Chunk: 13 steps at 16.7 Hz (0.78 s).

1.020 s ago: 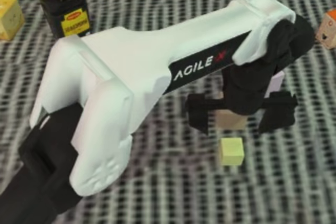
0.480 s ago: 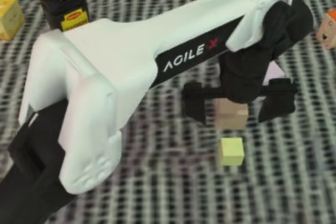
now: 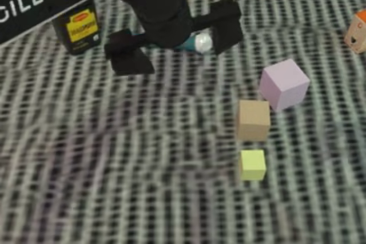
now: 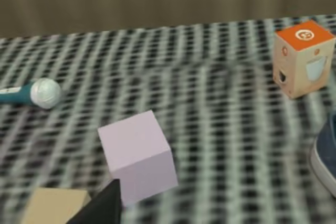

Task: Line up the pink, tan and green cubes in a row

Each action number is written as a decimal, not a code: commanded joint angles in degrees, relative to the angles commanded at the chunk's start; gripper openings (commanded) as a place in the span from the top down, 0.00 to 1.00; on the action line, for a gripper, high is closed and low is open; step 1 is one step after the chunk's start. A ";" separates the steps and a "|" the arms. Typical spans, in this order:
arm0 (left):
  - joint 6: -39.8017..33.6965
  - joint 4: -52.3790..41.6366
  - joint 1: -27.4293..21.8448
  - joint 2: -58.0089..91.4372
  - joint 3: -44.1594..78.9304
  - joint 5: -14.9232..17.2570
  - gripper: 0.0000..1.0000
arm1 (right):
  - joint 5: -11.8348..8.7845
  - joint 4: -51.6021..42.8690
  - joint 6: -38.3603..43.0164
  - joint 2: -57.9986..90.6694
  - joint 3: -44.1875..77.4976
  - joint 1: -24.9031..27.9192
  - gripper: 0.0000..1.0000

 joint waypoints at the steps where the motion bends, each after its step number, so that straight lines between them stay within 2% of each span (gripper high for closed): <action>1: 1.41 3.11 2.46 -6.16 -5.53 -0.05 0.00 | 0.05 -3.05 1.34 5.55 4.52 1.15 0.00; 8: 16.70 27.54 20.24 -53.47 -49.77 0.08 0.00 | 0.45 -26.70 11.25 48.55 37.59 9.86 0.00; 13: 30.36 44.05 30.37 -82.08 -77.89 0.64 0.00 | 0.55 -41.31 17.75 76.57 59.41 15.50 0.00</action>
